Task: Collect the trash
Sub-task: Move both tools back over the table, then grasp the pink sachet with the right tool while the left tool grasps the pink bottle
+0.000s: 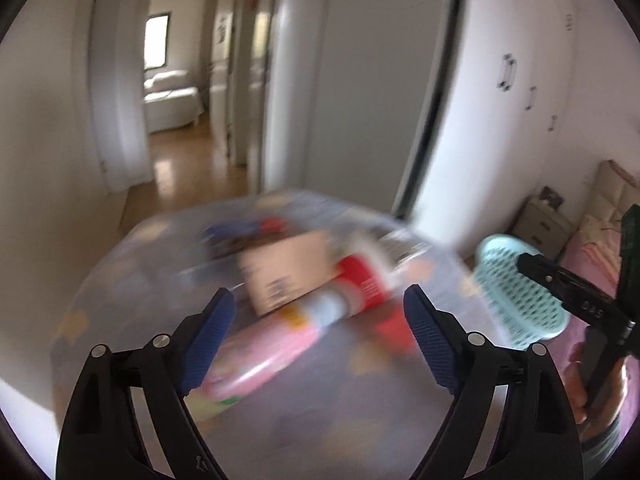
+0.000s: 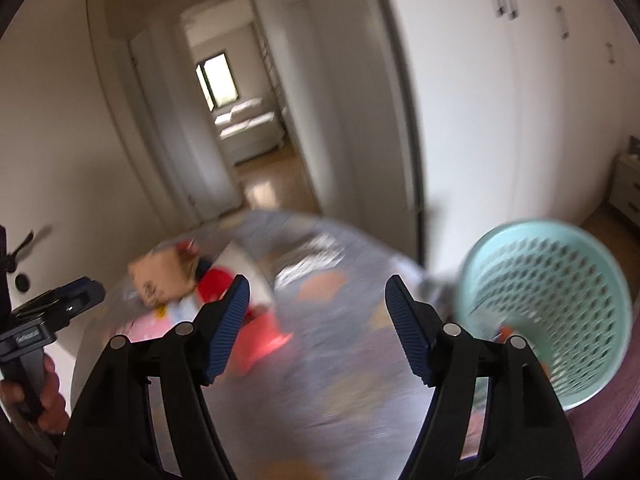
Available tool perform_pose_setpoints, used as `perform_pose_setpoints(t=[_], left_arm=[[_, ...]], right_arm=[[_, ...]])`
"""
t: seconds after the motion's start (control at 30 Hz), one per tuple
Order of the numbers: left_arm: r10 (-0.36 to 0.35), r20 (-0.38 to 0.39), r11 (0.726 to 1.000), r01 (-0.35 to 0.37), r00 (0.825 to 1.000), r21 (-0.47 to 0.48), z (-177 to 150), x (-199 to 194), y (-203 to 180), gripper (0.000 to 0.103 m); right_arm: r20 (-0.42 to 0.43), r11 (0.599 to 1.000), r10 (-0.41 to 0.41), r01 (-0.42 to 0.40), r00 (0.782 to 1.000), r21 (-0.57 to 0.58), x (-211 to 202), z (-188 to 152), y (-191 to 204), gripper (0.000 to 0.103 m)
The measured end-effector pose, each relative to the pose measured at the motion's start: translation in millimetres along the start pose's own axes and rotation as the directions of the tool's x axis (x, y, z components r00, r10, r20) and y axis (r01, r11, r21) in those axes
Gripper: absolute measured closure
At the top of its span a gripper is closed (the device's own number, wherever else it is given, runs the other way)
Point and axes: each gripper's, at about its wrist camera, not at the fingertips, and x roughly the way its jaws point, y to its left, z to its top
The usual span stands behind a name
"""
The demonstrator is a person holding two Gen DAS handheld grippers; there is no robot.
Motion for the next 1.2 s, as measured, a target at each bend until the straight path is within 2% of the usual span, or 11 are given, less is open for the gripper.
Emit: perform_pose_setpoints(t=[0.13,0.27,0.43,0.53,0.6,0.77,0.83,1.03,1.13,1.17,1.2], left_arm=[[0.006,-0.071,0.998,-0.01,0.997,-0.056,-10.8,18.4,40.8,0.019],[-0.04,-0.141,0.996,0.027,0.989,-0.09,-18.9,40.5,62.5,0.021],[-0.078,-0.183,0.994,0.064,0.98,-0.084,-26.8,54.8,65.3,0.022],[-0.078,-0.203,0.997,0.072,0.976,-0.041,-31.4,57.5,55.3,0.029],[-0.094,-0.232,0.996,0.09,0.968,-0.026,-34.0,58.9,49.6,0.037],[-0.161,-0.285,0.985,0.17,0.945,0.006,-42.1,50.6,33.8,0.038],[-0.166,-0.298,0.984,0.178,0.94,0.011,-44.1,50.2,29.1,0.038],[-0.103,-0.325,0.992,0.122,0.94,0.037,-49.4,68.0,15.8,0.038],[-0.097,-0.339,0.993,0.114,0.936,0.029,-54.7,75.8,13.4,0.04],[-0.094,-0.342,0.994,0.11,0.935,0.028,-56.1,77.4,11.7,0.044],[-0.091,-0.344,0.994,0.107,0.935,0.027,-57.4,77.4,10.6,0.047]], right_arm=[[-0.099,0.999,0.036,-0.037,0.994,-0.004,31.5,-16.7,23.3,0.036],[-0.176,0.999,0.025,-0.029,0.984,-0.022,55.4,-32.2,37.7,0.036],[-0.235,0.999,0.033,-0.038,0.971,-0.018,72.1,-43.2,45.9,0.037],[-0.263,0.998,0.05,-0.054,0.964,-0.01,78.5,-46.9,46.6,0.037],[-0.278,0.998,0.059,-0.061,0.959,0.001,89.0,-48.8,47.8,0.042],[-0.294,0.998,0.059,-0.049,0.954,0.039,103.8,-45.8,43.0,0.042],[-0.291,0.998,0.052,-0.041,0.955,0.042,108.1,-43.5,43.3,0.042],[-0.275,1.0,-0.009,0.008,0.962,-0.003,120.2,-40.2,54.3,0.042],[-0.27,0.999,-0.034,0.026,0.962,-0.033,121.2,-41.7,57.4,0.043],[-0.269,0.999,-0.043,0.034,0.962,-0.039,120.5,-42.3,58.2,0.046],[-0.268,0.998,-0.046,0.036,0.962,-0.041,120.2,-43.4,58.0,0.053]])
